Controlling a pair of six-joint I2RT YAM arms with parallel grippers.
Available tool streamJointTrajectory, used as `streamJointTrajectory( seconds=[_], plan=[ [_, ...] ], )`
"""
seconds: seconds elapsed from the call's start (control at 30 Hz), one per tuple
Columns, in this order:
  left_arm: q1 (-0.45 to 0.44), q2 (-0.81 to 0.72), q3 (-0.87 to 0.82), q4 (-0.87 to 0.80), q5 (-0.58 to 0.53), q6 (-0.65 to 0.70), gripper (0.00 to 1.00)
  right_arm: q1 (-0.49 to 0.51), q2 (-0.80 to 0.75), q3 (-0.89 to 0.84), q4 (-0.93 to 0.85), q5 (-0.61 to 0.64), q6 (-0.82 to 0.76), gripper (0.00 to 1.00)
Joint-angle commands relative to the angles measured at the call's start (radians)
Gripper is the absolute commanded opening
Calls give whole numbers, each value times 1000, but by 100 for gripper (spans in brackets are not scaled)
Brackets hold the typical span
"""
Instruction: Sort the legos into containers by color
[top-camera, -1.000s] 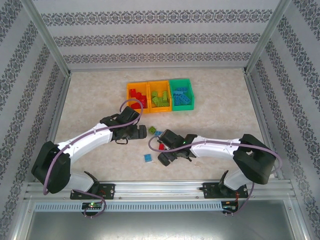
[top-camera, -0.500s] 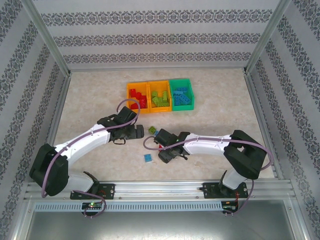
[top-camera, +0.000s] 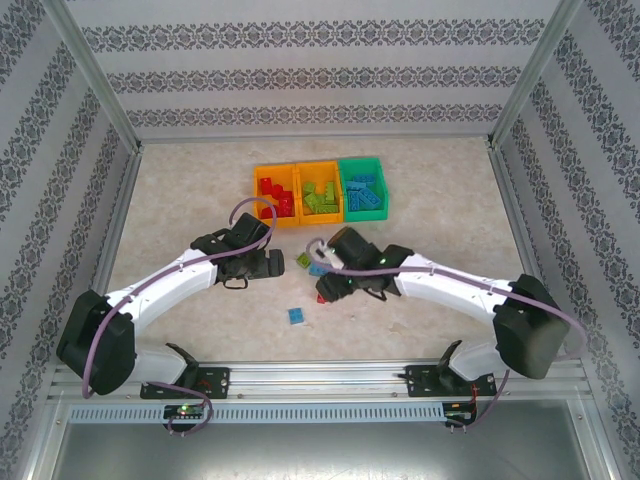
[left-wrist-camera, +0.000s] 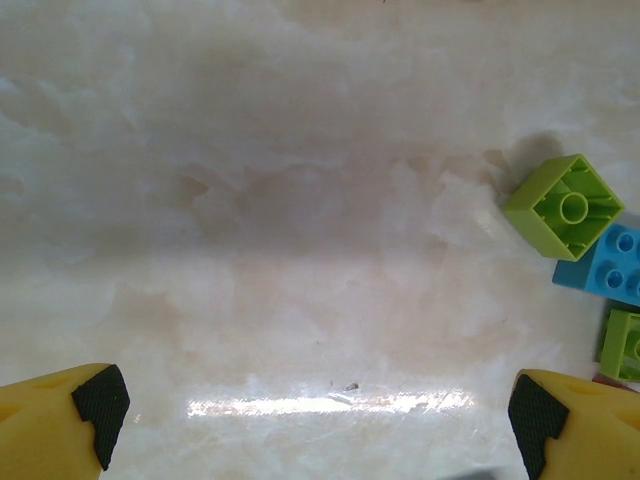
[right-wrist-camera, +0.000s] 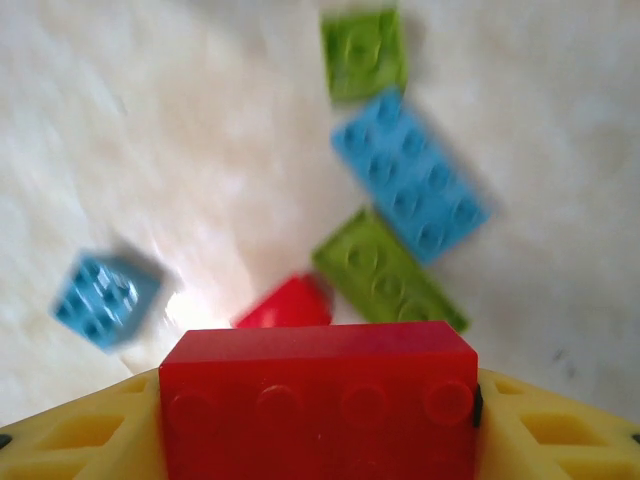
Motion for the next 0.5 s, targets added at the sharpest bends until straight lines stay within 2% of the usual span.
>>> streamJointTrajectory(
  seconds=[0.0,0.27,0.47],
  plan=[
    [10,-32,-22,-44,-22,28,99,-87,34,104,106,-174,68,49],
    [4,-79,-66,-55,11,4,100,-200,362,520,141,-349,264,48],
    [-8,-123,-111,-34,45,-33,100,-225,608,793,115,-376,388,48]
  ],
)
